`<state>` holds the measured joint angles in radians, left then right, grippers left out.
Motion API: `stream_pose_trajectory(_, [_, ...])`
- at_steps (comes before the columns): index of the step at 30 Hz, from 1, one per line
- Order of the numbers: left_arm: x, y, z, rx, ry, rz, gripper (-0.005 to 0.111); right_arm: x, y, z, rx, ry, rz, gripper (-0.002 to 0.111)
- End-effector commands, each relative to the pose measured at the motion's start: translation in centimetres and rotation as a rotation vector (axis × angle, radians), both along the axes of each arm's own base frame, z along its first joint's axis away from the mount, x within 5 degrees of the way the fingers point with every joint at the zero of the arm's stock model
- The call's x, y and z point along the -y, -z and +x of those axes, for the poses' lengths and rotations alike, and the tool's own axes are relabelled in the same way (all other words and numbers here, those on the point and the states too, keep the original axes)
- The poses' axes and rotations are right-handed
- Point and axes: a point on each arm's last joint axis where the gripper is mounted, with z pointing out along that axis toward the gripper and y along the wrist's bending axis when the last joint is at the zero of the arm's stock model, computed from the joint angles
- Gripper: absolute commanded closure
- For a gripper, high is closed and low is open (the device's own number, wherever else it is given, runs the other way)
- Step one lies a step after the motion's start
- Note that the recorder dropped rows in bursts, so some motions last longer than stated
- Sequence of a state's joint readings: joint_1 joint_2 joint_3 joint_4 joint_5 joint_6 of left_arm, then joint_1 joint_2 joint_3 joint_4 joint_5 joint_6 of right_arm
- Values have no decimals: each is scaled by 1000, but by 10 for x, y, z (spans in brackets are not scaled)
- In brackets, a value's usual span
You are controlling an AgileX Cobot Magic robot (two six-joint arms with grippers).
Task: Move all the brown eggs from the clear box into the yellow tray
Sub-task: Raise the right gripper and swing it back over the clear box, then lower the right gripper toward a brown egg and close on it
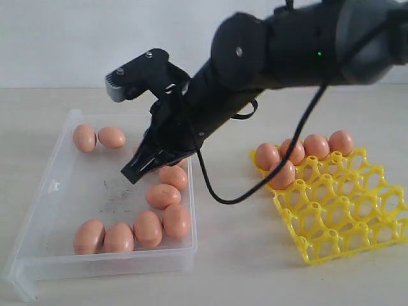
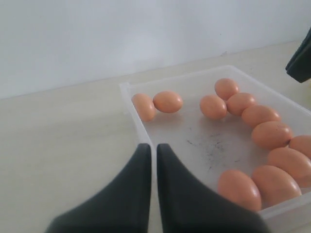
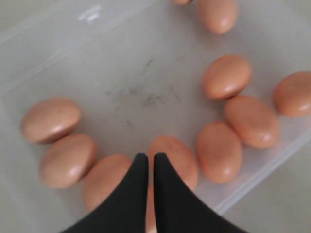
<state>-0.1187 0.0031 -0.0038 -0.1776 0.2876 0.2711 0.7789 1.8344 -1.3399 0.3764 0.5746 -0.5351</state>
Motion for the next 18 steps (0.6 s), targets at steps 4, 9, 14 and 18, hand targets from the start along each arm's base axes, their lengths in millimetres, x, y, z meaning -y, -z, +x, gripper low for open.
stream_pose_trajectory(4, [0,1,0,2,5,2,103,-19,-4,12,-61,-214,-127,65])
stream_pose_trajectory(9, [0,1,0,2,5,2,103,-28,-5,26,91,-194,-47,30])
stream_pose_trajectory(14, [0,1,0,2,5,2,103,-24,3,27,114,-252,-143,49])
stream_pose_trajectory(18, [0,1,0,2,5,2,103,-18,25,27,88,-367,-294,74])
